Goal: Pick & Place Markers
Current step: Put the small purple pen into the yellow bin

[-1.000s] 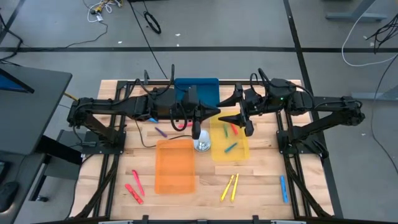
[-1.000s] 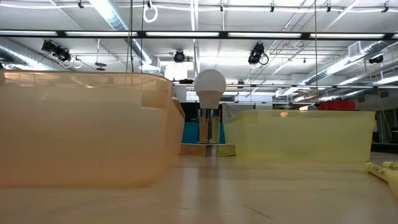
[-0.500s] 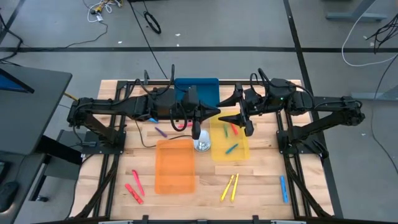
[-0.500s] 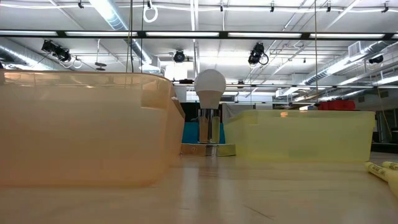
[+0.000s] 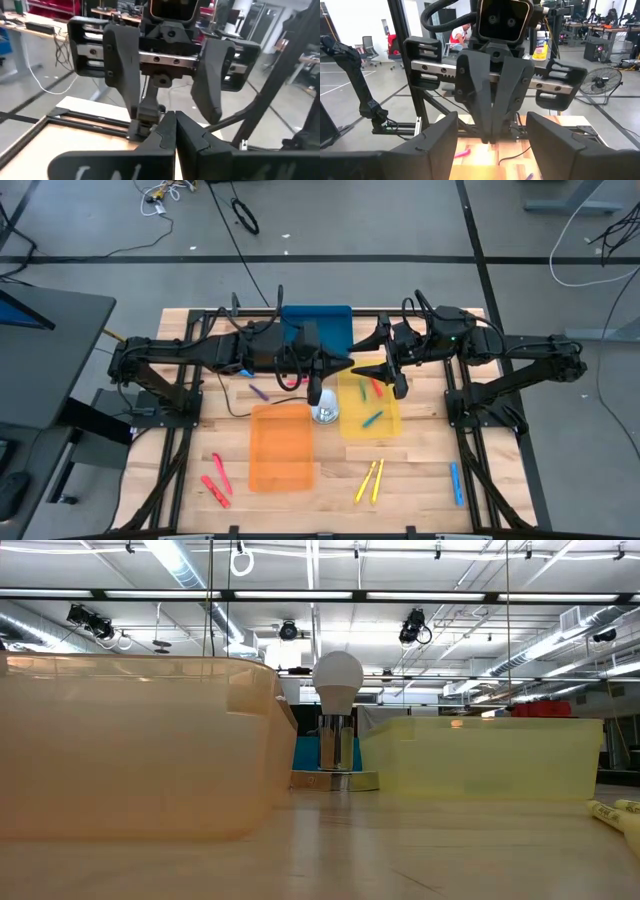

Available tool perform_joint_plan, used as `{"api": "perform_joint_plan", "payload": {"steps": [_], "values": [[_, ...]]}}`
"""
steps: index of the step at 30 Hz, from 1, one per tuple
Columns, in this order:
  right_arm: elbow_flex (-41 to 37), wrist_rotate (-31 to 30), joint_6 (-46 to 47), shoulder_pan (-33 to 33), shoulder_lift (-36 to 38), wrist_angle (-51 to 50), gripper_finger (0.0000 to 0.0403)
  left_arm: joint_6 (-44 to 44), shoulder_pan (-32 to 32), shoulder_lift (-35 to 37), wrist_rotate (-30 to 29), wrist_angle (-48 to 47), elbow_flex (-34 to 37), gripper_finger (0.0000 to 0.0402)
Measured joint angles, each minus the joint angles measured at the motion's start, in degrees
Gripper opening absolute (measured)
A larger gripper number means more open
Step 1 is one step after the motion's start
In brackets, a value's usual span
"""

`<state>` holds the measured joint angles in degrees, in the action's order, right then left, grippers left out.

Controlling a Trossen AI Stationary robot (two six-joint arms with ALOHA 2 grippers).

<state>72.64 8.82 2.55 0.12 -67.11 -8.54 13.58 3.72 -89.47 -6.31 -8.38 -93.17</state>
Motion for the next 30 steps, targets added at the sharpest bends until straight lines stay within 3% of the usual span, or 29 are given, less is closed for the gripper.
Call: {"api": "perform_joint_plan", "payload": {"steps": [4, 11, 16, 21, 30], "values": [[0.0, 0.0, 0.0, 0.0, 0.0, 0.0, 0.0235, 2.4, 0.0, 0.0, 0.2, -0.7, 0.0, 0.0033], [0.0, 0.0, 0.0, 0.0, 0.0, 0.0, 0.0235, 8.5, -0.1, 1.3, -0.4, -5.6, 0.0, 0.0146], [0.0, 0.0, 0.0, 0.0, 0.0, 0.1, 0.0235, 11.7, -0.1, 2.2, 1.1, -7.5, 0.0, 0.0197], [0.0, 0.0, -0.1, 0.0, 0.0, 0.0, 0.0235, 18.3, -1.4, 3.8, 1.2, -10.8, -0.1, 0.0210], [0.0, 0.0, -0.1, 0.0, 0.0, -0.1, 0.0235, 30.8, -6.2, 6.8, 1.8, -18.3, 0.0, 0.0198]]}}
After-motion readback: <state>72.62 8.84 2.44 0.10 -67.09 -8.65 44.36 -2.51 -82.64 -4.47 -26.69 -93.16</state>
